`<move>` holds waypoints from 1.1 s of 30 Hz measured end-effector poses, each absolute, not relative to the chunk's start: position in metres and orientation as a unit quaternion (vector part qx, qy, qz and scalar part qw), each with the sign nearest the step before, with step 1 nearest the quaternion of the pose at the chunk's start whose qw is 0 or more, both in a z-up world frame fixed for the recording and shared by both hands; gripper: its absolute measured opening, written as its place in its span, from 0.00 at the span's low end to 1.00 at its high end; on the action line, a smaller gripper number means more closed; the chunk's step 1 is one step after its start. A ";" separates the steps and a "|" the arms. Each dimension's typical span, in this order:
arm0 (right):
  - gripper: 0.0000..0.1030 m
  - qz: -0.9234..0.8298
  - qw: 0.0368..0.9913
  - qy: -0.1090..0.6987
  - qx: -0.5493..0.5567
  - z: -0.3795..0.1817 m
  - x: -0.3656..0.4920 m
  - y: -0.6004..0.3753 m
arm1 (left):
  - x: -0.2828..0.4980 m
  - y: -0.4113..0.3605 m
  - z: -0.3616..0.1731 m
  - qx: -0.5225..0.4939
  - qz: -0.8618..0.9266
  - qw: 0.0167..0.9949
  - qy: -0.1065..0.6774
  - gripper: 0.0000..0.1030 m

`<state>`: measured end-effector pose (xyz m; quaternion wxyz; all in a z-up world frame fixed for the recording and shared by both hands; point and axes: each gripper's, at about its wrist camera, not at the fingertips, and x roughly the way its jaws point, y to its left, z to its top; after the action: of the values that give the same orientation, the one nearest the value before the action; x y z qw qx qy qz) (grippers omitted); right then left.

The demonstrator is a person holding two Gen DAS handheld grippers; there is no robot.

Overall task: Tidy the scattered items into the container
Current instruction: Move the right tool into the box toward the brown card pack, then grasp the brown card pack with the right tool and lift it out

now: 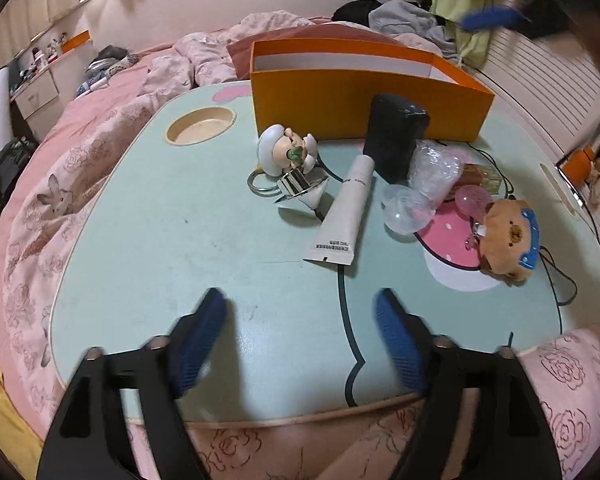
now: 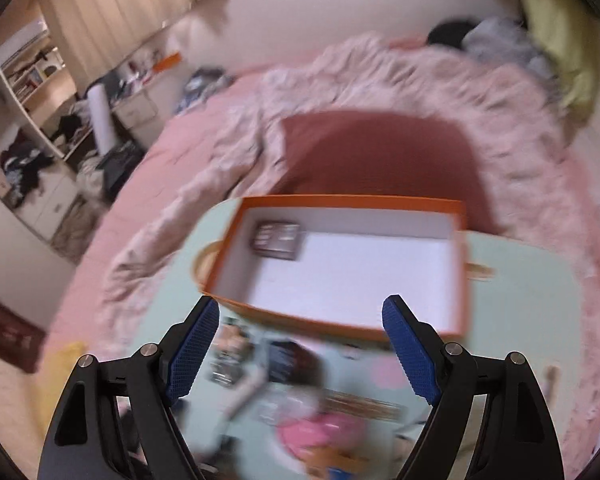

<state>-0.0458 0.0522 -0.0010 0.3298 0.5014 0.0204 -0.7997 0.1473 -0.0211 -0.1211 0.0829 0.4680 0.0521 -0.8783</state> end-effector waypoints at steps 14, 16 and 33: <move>0.67 -0.720 0.224 0.023 0.656 -0.101 -0.143 -0.050 | 0.149 -0.022 -0.125 0.459 -0.883 0.077 0.054 0.97; 0.67 -0.718 0.223 0.024 0.659 -0.105 -0.145 -0.057 | 0.150 -0.023 -0.125 0.458 -0.884 0.075 0.055 0.97; 0.59 -0.747 0.161 0.066 0.642 -0.095 -0.154 -0.045 | 0.152 -0.021 -0.125 0.456 -0.885 0.072 0.056 0.98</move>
<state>-0.1543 -0.0453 -0.0949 0.1613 0.6417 0.0662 -0.7468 0.1522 -0.0209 -0.1250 0.0716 0.4564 0.0559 -0.8851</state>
